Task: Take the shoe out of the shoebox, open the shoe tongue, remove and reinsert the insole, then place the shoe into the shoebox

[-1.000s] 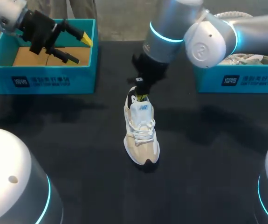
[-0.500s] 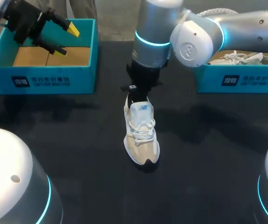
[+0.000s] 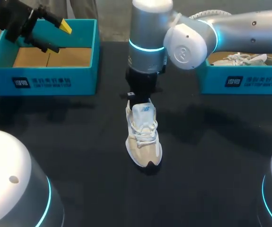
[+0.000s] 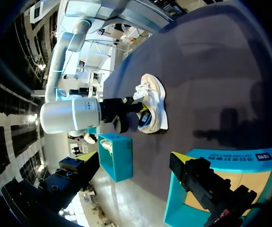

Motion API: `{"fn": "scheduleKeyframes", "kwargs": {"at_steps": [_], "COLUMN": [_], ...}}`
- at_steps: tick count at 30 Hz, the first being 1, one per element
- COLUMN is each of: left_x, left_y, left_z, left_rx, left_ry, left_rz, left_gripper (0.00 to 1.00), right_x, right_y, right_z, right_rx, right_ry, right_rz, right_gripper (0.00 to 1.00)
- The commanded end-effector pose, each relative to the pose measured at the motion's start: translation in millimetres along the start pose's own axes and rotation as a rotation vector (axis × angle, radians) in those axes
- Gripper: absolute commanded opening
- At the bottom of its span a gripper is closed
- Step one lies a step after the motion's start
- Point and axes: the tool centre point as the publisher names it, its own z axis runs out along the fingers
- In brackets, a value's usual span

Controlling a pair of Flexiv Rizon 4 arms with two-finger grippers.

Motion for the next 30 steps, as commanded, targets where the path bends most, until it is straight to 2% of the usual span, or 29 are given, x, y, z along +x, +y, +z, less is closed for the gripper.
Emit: {"fn": "scheduleKeyframes", "kwargs": {"at_steps": [1, 18, 25, 30], "left_x": [-0.3, -0.3, -0.3, -0.3], "left_y": [-1, -1, -1, -1], "left_z": [0, 0, 0, 0], "left_rx": [-0.001, -0.001, -0.001, -0.001], "left_ry": [0.003, 0.003, 0.003, 0.003], "left_rz": [0.001, 0.001, 0.001, 0.001], "left_gripper": [1.0, 1.0, 1.0, 1.0], "right_x": [0.4, -5.9, -5.0, -7.1], "right_y": [4.3, 8.2, 13.0, 25.1], "right_z": [7, 29, -2, -4], "right_rx": [0.009, 0.053, -0.013, -0.037], "right_ry": [-0.004, -0.007, -0.048, -0.059], "right_rz": [0.004, 0.018, 0.017, 0.008], "right_gripper": [0.0, 0.0, 0.0, 0.0]}}
